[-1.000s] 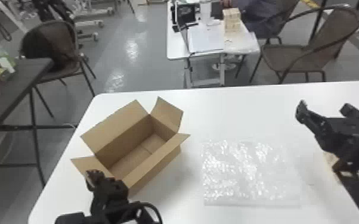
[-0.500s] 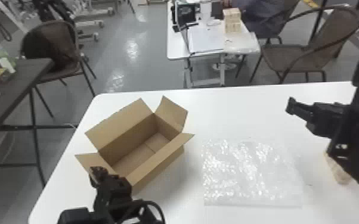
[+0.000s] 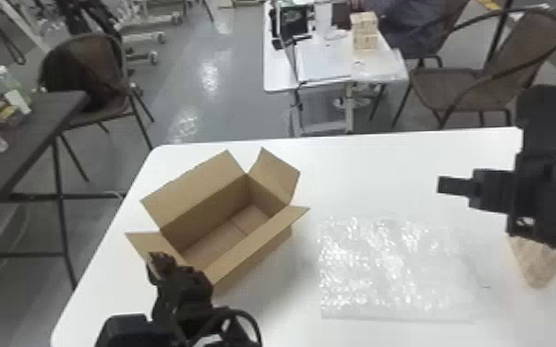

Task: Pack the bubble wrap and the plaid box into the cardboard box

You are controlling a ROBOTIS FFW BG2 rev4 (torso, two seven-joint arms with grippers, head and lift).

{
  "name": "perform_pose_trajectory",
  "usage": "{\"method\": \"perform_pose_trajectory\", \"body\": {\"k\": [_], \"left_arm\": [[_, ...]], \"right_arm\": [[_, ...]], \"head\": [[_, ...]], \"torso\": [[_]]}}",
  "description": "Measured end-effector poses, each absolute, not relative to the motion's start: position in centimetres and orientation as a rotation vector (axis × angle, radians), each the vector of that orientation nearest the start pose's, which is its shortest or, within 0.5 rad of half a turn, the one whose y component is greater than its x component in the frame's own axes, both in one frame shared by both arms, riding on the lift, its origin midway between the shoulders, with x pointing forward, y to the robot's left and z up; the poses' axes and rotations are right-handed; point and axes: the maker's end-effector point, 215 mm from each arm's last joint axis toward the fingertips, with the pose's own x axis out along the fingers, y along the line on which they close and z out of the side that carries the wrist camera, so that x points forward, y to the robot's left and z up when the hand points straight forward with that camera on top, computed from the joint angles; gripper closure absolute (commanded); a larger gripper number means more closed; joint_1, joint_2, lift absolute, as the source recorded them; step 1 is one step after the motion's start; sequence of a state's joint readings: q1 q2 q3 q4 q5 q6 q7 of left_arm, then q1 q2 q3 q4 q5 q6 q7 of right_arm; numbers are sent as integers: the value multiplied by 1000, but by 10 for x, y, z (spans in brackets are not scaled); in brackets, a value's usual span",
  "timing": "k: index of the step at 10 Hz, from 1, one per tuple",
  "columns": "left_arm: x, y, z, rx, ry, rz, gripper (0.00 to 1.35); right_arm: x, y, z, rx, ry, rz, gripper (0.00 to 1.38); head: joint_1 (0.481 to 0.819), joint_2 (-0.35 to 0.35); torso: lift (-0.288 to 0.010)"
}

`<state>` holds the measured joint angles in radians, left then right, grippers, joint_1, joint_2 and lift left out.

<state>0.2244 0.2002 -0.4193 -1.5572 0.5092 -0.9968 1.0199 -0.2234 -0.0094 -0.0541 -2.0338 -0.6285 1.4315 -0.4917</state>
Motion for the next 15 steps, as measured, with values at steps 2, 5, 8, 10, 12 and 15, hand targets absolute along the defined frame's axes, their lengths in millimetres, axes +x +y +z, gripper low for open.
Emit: {"method": "perform_pose_trajectory", "body": {"k": [2,5,8,10,12,15], "left_arm": [[398,338,-366,-713,-295,804,1219],[404,333,-363,-695,-288,785,1220],[405,334,-363,-679,-284,780,1220],[408,333,-363,-671,-281,771,1219],[410,332,-362,-660,-277,763,1219],[414,330,-361,-653,-277,754,1220]], "right_arm": [[540,-152,-383,176,918,129,219],[530,-105,-403,217,1018,261,275],[519,-78,-426,173,1100,296,275],[516,-92,-447,61,1165,206,274],[514,-109,-458,-37,1231,147,279],[501,-118,-486,-79,1349,124,280]], "head": [[695,214],[695,267],[695,300],[695,285],[695,270],[695,255]], "torso": [[-102],[-102],[-102],[-102],[-102],[-102]]}}
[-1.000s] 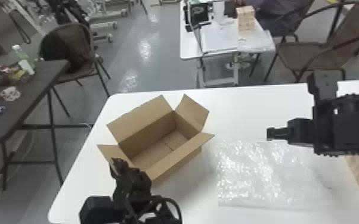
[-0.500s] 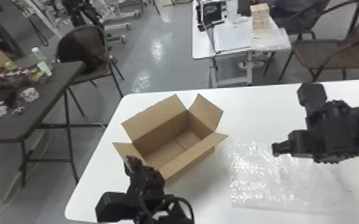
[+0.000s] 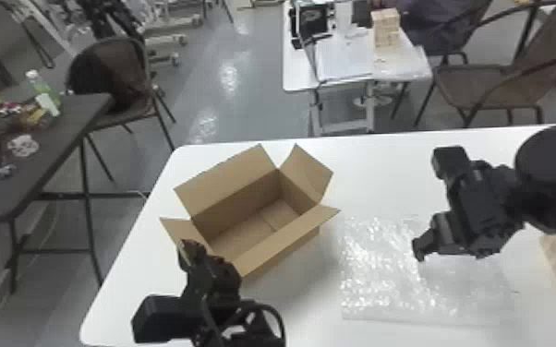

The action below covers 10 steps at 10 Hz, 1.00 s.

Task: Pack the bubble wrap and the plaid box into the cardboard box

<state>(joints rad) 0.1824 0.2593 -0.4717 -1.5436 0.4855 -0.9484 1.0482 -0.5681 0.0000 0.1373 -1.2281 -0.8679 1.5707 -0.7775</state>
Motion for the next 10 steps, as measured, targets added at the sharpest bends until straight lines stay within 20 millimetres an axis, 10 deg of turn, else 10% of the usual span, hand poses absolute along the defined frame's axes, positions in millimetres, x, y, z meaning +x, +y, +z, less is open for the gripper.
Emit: {"method": "perform_pose_trajectory", "body": {"k": [3,5,10], "left_arm": [[412,331,-361,-655,-280,758,1219],[413,331,-361,-653,-280,756,1220],[409,332,-364,-654,-277,765,1219]], "right_arm": [[483,-92,-512,64,1397,196,463],[485,-101,-520,44,1396,159,1095],[528,-102,-449,66,1168,170,1128]], "head": [[695,291],[695,282],[695,270]], "torso": [[-102],[-102],[-102]]}}
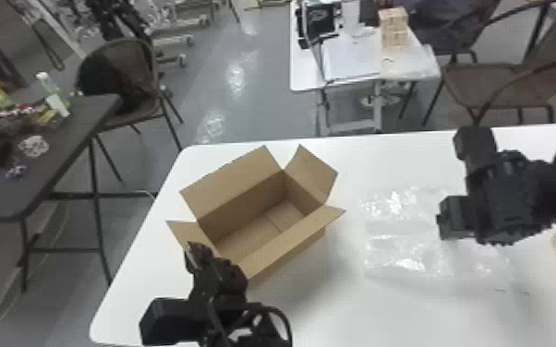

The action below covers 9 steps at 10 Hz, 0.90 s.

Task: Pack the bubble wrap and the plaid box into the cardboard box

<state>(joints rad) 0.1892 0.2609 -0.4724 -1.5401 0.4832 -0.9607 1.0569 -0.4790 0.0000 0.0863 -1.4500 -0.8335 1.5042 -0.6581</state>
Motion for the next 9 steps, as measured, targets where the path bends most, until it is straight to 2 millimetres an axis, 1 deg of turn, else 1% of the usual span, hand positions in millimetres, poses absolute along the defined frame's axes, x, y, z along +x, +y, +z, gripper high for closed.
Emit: {"method": "perform_pose_trajectory", "body": {"k": [2,3,4,5,7,8,9], "left_arm": [[408,332,-364,-657,-280,766,1220],[407,333,-364,-659,-281,767,1220],[407,333,-364,-660,-281,768,1220],[407,332,-364,-661,-281,769,1220],[407,330,-364,-659,-278,765,1220],[409,327,-364,-658,-273,759,1219],[411,324,-363,-660,-269,753,1220]], "right_arm": [[539,-112,-413,101,1086,181,1130],[544,-120,-391,120,1038,187,1130],[553,-129,-367,141,980,187,1130],[563,-135,-339,151,922,197,1130],[578,-135,-293,151,830,229,1128],[584,-131,-276,158,809,258,1130],[588,-126,-266,164,804,288,1130]], "head": [[695,255],[695,249],[695,234],[695,224],[695,217],[695,216],[695,216]], "torso": [[-102],[-102],[-102],[-102],[-102],[-102],[-102]]}}
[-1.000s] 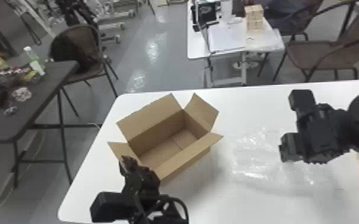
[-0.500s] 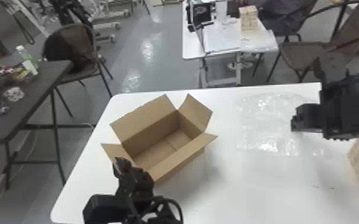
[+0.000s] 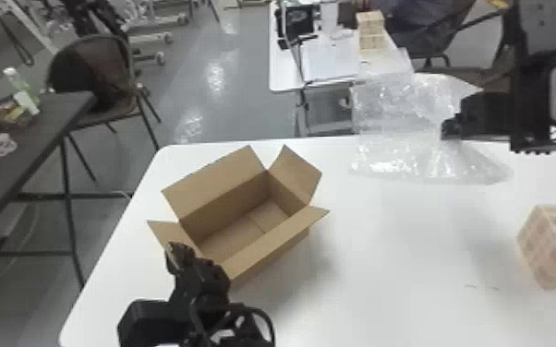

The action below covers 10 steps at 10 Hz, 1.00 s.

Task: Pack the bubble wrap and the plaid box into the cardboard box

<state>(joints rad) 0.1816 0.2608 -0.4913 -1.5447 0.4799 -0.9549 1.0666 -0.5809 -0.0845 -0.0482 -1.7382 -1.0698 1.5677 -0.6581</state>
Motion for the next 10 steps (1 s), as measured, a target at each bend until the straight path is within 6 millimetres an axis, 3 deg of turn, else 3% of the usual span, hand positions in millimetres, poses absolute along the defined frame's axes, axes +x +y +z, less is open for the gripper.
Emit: {"method": "perform_pose_trajectory", "body": {"k": [1,4,7,10], "left_arm": [[413,320,-364,-662,-264,746,1220],[416,299,-371,-668,-221,712,1219],[420,278,-375,-657,-188,654,1220],[424,272,-376,-655,-176,629,1220]], "right_arm": [[590,-118,-260,159,806,313,1128],[582,-60,-262,148,860,489,1128],[583,16,-247,108,830,759,1128],[591,53,-258,0,821,850,1128]], "head": [[695,219],[695,256],[695,310],[695,339]], "torso": [[-102],[-102],[-102],[-102]]}}
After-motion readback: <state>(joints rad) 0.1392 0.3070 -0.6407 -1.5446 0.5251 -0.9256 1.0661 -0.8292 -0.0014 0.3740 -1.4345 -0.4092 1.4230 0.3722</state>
